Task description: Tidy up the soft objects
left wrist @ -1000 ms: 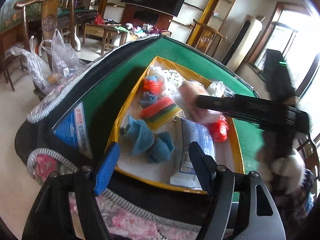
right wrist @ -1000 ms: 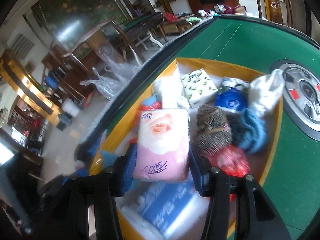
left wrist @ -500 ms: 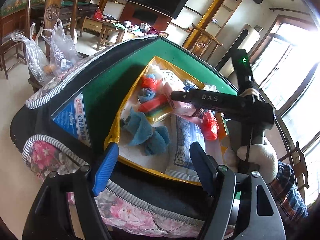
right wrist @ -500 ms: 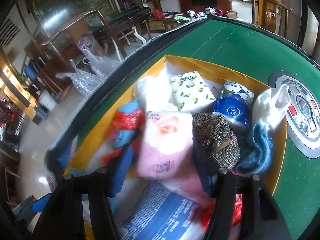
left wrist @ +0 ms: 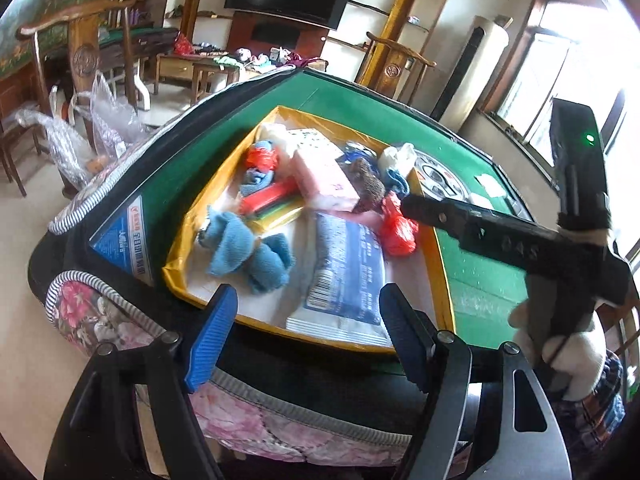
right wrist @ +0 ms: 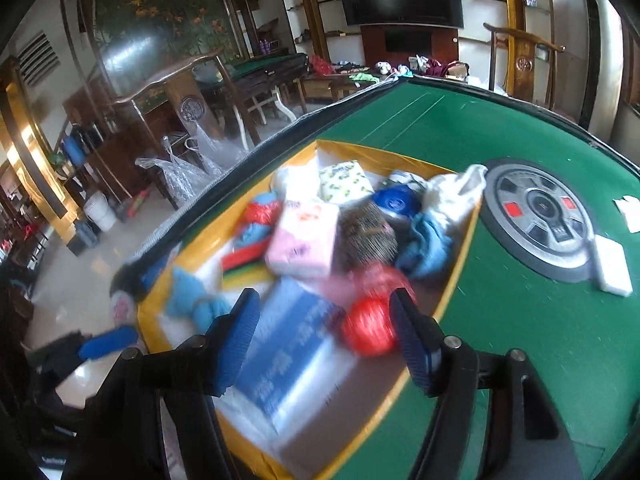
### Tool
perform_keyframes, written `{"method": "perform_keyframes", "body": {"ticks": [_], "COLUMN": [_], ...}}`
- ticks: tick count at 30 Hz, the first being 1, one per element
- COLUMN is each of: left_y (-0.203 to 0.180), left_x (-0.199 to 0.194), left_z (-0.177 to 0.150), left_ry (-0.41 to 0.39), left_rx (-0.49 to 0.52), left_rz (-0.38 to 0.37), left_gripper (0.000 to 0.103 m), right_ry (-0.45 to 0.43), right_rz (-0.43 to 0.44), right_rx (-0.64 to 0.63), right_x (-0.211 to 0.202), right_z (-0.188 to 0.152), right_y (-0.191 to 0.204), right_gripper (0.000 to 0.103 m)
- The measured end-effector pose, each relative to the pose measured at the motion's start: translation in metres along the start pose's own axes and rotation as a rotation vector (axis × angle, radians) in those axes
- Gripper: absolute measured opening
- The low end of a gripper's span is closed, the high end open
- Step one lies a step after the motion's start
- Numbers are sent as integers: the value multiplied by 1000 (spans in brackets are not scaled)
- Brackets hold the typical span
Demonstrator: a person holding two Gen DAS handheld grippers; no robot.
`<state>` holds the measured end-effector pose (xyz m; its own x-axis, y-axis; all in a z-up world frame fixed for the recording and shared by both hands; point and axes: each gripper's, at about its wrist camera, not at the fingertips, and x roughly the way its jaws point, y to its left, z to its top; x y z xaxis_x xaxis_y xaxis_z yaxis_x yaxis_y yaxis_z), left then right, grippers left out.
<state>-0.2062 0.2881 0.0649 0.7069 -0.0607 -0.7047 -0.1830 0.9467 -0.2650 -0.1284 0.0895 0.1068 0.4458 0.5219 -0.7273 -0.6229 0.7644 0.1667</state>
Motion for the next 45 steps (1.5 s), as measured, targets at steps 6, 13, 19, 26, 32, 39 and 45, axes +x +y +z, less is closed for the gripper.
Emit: {"method": "perform_keyframes", "body": {"ticks": [6,13,19,26,32,39,45], "left_y": [-23,-38,-53,-74,-94,-122,-149], "left_x": [-12,-17,-19,-24,-31,-91,-112], "left_z": [-3,-8,-12,-16,-19,-33,-45], "left_ry": [-51,-60,-61,-99,-175,-604,-806], "left_rx": [84,140,170,218,263,275,379], "left_rz": [98,138,143,161,205,344,284], "left_gripper": [73,73,73,73,78,103,103], "right_ry": [-1,-8,-18,-31,-34,-70,-226], "right_rz": [16,13,-2,-14,-18,-27,-73], "right_rx": [10,18,28,52,112,204,224], "right_x": [-9,-24,-35,-44,-49,-63,-95], "right_z": [-22,-41,-55,-75,-93,-108,-110], "right_y": [-8,-16,-27,-40,-61,-95,-93], "right_gripper": [62,62,62,62,64,64,64]}}
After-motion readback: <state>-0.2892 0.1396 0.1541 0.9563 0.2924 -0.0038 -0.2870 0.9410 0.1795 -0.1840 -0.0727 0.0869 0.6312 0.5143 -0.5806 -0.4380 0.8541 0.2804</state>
